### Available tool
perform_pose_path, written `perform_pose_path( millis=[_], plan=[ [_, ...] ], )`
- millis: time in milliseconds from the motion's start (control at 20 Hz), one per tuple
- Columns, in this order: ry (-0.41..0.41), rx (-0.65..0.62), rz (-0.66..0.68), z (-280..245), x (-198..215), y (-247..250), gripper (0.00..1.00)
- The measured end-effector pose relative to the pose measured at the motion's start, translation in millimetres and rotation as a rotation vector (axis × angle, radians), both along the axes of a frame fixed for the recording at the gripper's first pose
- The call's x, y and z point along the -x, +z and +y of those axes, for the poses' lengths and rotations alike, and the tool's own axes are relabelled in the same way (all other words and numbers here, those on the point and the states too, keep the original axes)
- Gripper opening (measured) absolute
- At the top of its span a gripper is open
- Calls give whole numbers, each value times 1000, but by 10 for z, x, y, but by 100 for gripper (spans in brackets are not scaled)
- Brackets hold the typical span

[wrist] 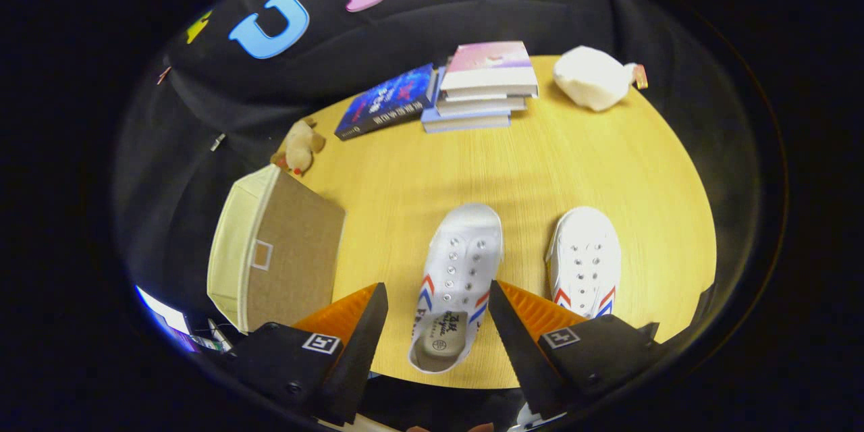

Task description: Open the storage box then place both shoes into the box .Put the left shoe in first, then the right shoe, with the right side of both shoes facing outward in a uniform manner.

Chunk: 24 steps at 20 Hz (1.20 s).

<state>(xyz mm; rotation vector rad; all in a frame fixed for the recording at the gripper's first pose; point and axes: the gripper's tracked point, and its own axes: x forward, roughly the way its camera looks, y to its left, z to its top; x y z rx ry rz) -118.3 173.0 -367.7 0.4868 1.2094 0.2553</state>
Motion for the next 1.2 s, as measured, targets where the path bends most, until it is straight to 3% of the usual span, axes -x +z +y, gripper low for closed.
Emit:
perform_pose_path(
  millis=[400,650,800,1000,1200],
  plan=[
    [-66,-72,202,137,141,-778,73],
    [-80,-108,233,145,150,-824,50],
    [-135,-114,248,91,160,-841,14],
    [-135,-144,232,147,160,-613,13],
    [-156,-149,232,189,47,-15,12]
  ],
)
